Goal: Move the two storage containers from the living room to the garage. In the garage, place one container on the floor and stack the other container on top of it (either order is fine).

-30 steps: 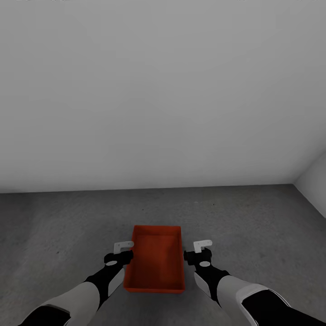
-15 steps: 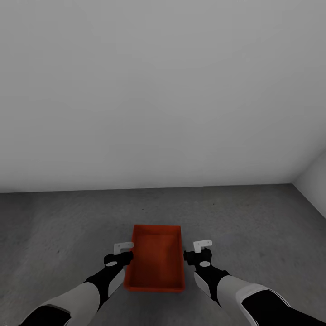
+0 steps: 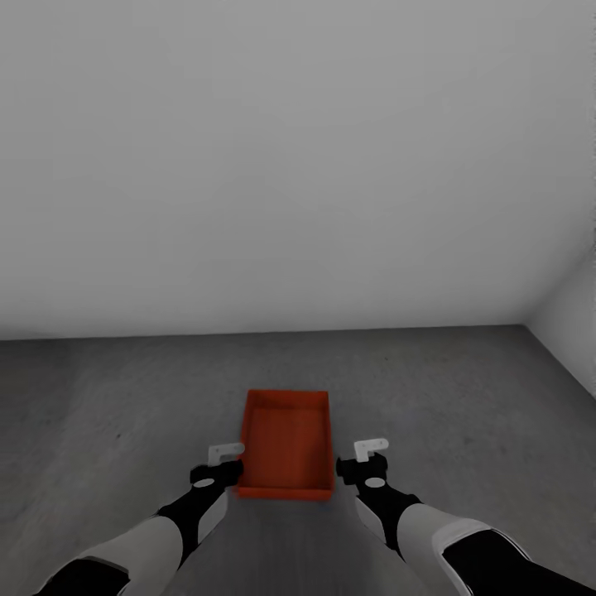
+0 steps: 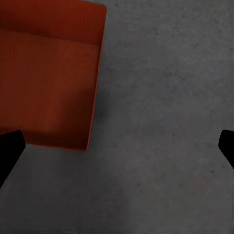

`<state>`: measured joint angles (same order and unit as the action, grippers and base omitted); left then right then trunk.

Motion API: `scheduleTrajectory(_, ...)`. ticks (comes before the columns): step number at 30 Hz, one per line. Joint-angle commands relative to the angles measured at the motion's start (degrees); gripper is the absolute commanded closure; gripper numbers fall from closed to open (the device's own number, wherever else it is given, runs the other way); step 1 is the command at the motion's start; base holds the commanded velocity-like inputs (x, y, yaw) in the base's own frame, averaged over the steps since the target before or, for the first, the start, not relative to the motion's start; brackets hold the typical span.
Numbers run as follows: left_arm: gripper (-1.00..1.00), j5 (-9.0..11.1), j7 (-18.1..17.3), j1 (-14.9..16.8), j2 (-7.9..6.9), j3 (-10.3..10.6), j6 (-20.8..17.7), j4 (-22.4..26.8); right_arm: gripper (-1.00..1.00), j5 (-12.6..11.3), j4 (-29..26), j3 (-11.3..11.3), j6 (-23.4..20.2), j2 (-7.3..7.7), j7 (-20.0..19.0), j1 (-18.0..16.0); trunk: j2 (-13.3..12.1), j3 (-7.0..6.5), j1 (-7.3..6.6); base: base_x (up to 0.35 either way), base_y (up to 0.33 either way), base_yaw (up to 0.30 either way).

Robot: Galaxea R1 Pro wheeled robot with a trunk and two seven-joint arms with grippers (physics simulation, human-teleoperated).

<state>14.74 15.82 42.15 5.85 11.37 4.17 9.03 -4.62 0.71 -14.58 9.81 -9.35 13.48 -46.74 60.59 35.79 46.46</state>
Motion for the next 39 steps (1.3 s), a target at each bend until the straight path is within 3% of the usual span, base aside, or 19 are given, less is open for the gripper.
scheduleTrajectory(1, -1.00, 0.58, 0.24, 0.04, 0.01, 0.49, 0.22, -0.03, -1.00, -0.48, 0.09, -0.48, 0.21, -0.03, 0.16, -0.04, 0.04, 0.04, -0.03, -0.343, 0.000, 0.000)
scheduleTrajectory(15, -1.00, 0.64, 0.26, 0.04, -0.08, 0.42, 0.20, 0.03, -1.00, -0.52, 0.09, -0.50, 0.19, -0.06, 0.23, -0.03, 0.04, 0.04, -0.03, -0.325, 0.000, 0.000)
scheduleTrajectory(34, -1.00, 0.78, -0.29, 0.04, -0.89, 0.45, -0.35, -1.25, -1.00, -0.62, 0.46, -0.47, -0.25, 0.08, -0.01, 0.18, 0.04, -0.97, -0.03, -0.026, 0.000, 0.000)
scheduleTrajectory(39, -1.00, 0.93, -0.25, 0.04, -2.21, 0.42, -1.57, -5.46, -1.00, -0.65, 0.72, -0.47, -0.33, 0.14, -0.02, 0.09, 0.04, -1.42, -0.03, 0.000, 0.000, 0.000)
